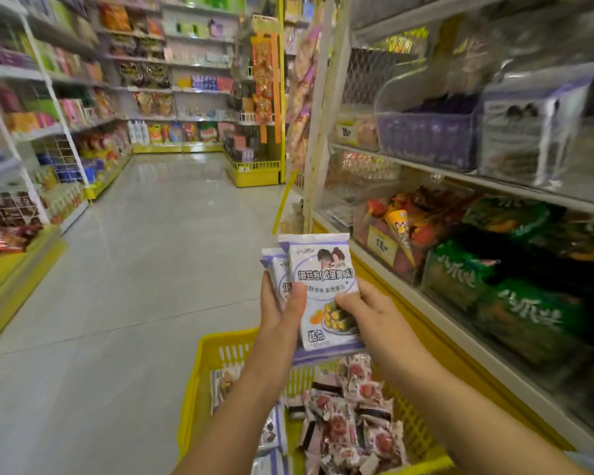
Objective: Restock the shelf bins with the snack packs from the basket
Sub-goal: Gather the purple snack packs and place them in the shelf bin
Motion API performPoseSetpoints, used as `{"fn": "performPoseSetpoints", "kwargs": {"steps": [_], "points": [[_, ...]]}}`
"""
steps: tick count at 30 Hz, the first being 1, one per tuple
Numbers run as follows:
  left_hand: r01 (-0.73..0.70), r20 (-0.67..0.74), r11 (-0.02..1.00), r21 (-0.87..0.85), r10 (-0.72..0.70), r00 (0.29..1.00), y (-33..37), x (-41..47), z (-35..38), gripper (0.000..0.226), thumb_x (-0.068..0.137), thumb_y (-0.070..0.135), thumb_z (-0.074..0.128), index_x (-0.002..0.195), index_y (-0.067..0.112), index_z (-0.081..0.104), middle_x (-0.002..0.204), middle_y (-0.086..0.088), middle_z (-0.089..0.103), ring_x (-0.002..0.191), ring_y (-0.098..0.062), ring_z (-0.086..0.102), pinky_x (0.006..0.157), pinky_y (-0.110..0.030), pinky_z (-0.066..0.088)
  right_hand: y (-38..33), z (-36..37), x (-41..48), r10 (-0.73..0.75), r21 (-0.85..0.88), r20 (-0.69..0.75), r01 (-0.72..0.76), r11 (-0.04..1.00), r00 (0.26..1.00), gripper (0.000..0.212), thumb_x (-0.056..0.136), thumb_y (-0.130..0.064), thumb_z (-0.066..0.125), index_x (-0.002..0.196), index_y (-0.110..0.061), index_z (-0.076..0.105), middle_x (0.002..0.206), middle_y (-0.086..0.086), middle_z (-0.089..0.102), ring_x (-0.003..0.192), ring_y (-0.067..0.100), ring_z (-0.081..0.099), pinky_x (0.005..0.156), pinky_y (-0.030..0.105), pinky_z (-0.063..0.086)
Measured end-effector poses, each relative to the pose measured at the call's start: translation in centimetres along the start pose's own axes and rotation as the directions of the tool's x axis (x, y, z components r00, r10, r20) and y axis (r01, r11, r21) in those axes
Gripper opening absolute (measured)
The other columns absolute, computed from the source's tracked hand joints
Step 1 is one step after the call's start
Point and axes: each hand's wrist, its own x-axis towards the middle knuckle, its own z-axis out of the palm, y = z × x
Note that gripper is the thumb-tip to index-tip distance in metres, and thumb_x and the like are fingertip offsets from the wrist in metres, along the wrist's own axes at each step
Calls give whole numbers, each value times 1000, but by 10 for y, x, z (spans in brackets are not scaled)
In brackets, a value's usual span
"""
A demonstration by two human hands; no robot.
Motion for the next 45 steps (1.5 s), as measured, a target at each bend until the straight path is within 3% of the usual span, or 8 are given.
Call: {"fn": "performPoseSetpoints", "kwargs": {"steps": [6, 15, 24, 27, 30, 34, 38, 45], "points": [[-107, 173, 994, 21, 102, 980, 45, 17, 37, 72, 84, 30, 67, 144, 41, 29, 119, 20, 65, 107, -2, 64, 85, -24, 53, -68, -50, -4, -9, 89, 99, 0, 996, 995, 32, 84, -10, 63, 116, -12, 60, 99, 15, 72, 84, 29, 68, 76, 41, 57], [-31, 545, 995, -99, 81, 835, 124, 46, 119, 72, 80, 29, 59, 146, 31, 32, 135, -6, 58, 120, -32, 58, 103, -57, 41, -196, -140, -14, 100, -87, 269, -79, 993, 958, 63, 76, -30, 67, 132, -7, 52, 128, 17, 61, 122, 37, 55, 106, 53, 40], [-337, 705, 941, 14, 230, 671, 199, 88, 217, 67, 83, 42, 57, 146, 37, 33, 128, 29, 56, 121, 6, 50, 101, -20, 42, -291, -198, -19, -97, -247, -9, 92, 965, 995, 49, 73, -14, 64, 121, 0, 60, 116, 21, 67, 107, 35, 64, 103, 50, 44], [-463, 695, 886, 33, 312, 647, 217, 108, 249, 50, 81, 46, 56, 130, 47, 43, 114, 38, 59, 108, 16, 53, 83, -4, 43, -312, -218, -16, -337, -551, -119, 220, 805, 934, 38, 75, -17, 73, 112, -16, 63, 102, 3, 73, 95, 21, 70, 93, 45, 52], [-537, 657, 831, 144, 325, 680, 218, 133, 274, 41, 83, 51, 60, 122, 45, 49, 115, 18, 64, 105, -1, 60, 89, -27, 51, -322, -237, -8, -534, -847, -171, 153, 508, 828, 62, 62, -40, 83, 113, -32, 49, 97, -14, 67, 85, -1, 64, 71, 24, 53], [-617, 615, 721, 315, 340, 711, 198, 160, 286, 20, 91, 41, 58, 111, 39, 58, 109, 10, 64, 102, -8, 60, 87, -34, 50, -314, -262, 10, -609, -990, -81, 6, 139, 789, 55, 65, -41, 72, 108, -27, 40, 91, -6, 63, 77, 16, 61, 64, 40, 52], [-738, 647, 310, 600, 354, 675, 173, 187, 280, 52, 94, 49, 48, 141, 29, 41, 141, 7, 45, 132, -18, 38, 107, -41, 36, -309, -276, 38, -635, -981, -189, -173, 88, 750, 52, 65, -48, 65, 101, -24, 36, 84, -5, 56, 73, 21, 55, 57, 35, 44], [-802, 737, 225, 554, 314, 598, 145, 207, 275, 53, 97, 53, 38, 146, 38, 29, 152, 17, 29, 142, -8, 20, 118, -47, 18, -292, -284, 87, -527, -916, -378, -390, 92, 762, 59, 68, -48, 68, 106, -18, 35, 78, -5, 47, 75, 23, 52, 56, 31, 38]]}}
